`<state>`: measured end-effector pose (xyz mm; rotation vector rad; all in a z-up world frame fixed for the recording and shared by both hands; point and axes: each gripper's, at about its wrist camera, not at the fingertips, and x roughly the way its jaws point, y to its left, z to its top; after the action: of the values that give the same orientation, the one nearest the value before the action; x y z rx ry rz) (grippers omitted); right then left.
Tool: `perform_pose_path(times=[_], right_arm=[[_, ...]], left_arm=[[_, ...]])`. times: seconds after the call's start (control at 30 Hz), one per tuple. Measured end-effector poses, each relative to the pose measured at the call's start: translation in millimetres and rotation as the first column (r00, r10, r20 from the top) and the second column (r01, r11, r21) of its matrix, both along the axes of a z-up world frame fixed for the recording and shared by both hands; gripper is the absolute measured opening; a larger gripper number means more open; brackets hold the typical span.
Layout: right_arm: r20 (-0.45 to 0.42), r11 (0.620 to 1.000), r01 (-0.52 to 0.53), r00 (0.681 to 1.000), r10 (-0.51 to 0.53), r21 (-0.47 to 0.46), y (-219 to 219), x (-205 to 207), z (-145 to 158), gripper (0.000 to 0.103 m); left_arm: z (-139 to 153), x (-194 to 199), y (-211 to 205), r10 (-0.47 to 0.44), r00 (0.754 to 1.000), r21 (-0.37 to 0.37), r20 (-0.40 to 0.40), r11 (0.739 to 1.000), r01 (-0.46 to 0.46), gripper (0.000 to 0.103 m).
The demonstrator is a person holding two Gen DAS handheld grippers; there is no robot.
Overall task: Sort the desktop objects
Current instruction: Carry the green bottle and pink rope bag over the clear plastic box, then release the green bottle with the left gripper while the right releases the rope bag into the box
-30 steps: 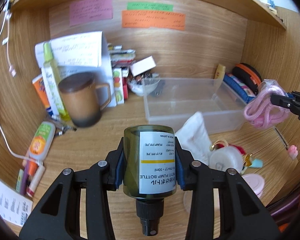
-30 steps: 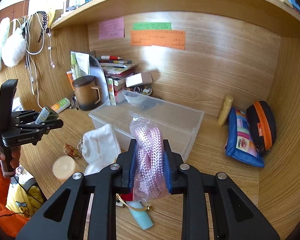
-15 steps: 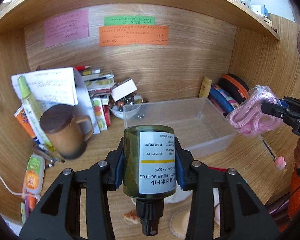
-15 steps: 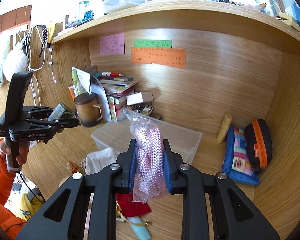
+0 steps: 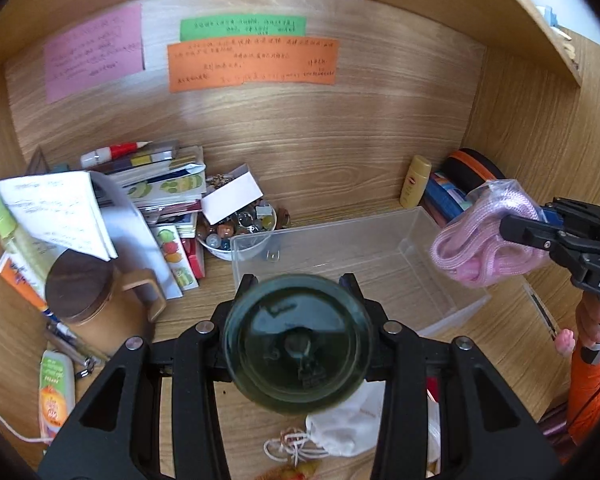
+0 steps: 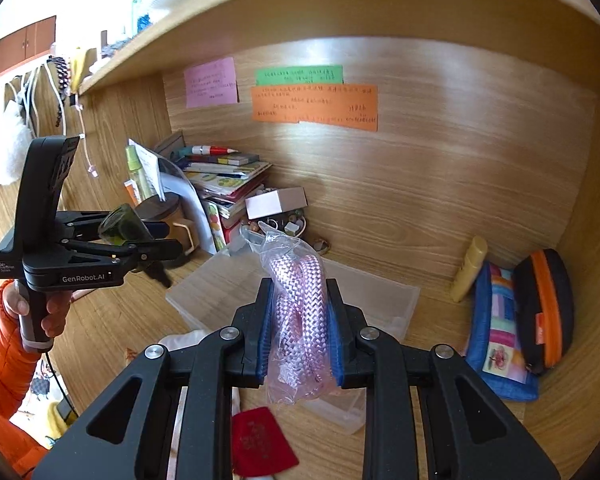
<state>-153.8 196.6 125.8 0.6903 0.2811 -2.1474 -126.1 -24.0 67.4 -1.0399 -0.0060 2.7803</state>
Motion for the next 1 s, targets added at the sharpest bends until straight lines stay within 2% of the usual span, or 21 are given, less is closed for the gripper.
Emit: perform_pose_path(times=[0.47,0.77,1.0], right_arm=[[0.103,1.000,0.008,0.995,-0.010,0.020,-24,-46,-34,0.021],[0.106,0.997,0.052,0.993,-0.057,0.049,-34,-66,-51,0.021],[0.150,0.996,0.045,0.987,-0.056,0.080,-41,-77,-69,0.021]], left_arm=[[-33,-55,10,-0.046,0.996,-0.012,0.080,0.999,0.047,0.041],[-56,-87,10,-0.049,0.990,-0.021,0.135,0.998,0.053,0.041],[-74,-102,15,-0.070,0.980,-0.019,0.188,0.997,0.074,0.041]])
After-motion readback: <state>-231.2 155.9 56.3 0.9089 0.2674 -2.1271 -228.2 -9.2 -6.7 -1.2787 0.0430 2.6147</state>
